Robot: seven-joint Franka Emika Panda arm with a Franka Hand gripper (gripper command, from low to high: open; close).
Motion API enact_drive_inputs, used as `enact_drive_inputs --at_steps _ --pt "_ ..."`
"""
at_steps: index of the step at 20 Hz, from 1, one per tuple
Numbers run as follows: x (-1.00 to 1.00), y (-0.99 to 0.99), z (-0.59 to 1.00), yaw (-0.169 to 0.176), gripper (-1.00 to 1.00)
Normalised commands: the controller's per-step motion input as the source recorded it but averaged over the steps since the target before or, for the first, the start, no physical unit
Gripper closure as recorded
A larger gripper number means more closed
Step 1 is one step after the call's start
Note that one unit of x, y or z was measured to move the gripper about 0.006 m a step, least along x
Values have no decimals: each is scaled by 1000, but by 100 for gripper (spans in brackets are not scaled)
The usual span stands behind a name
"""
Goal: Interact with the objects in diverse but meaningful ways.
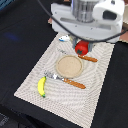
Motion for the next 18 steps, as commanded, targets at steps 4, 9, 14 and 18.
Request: enact_drive_inputs --at_steps 4,9,14,18 --pt "334 907 299 5 100" --pt "161 952 102 5 100" --pt "0 984 113 17 100" --pt "-43 994 41 20 100"
